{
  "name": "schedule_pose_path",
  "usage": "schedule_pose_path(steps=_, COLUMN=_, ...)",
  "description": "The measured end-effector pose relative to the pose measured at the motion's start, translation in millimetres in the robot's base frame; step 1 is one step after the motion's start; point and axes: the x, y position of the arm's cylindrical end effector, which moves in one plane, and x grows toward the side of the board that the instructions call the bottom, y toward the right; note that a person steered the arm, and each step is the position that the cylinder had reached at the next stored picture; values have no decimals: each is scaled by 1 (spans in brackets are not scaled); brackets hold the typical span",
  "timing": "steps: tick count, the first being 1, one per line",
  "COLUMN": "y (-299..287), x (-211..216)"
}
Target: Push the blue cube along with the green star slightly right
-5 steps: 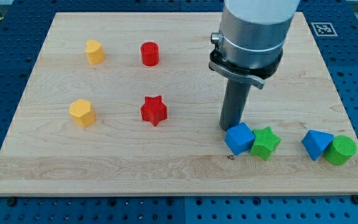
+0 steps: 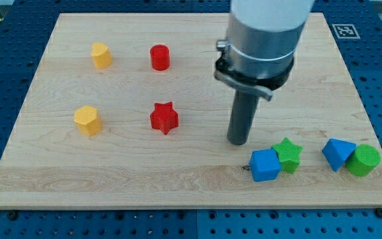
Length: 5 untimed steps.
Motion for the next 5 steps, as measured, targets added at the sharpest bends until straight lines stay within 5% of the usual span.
schedule_pose_path(steps=1, y=-12, x=51)
schedule_pose_path(steps=5, y=42, x=49)
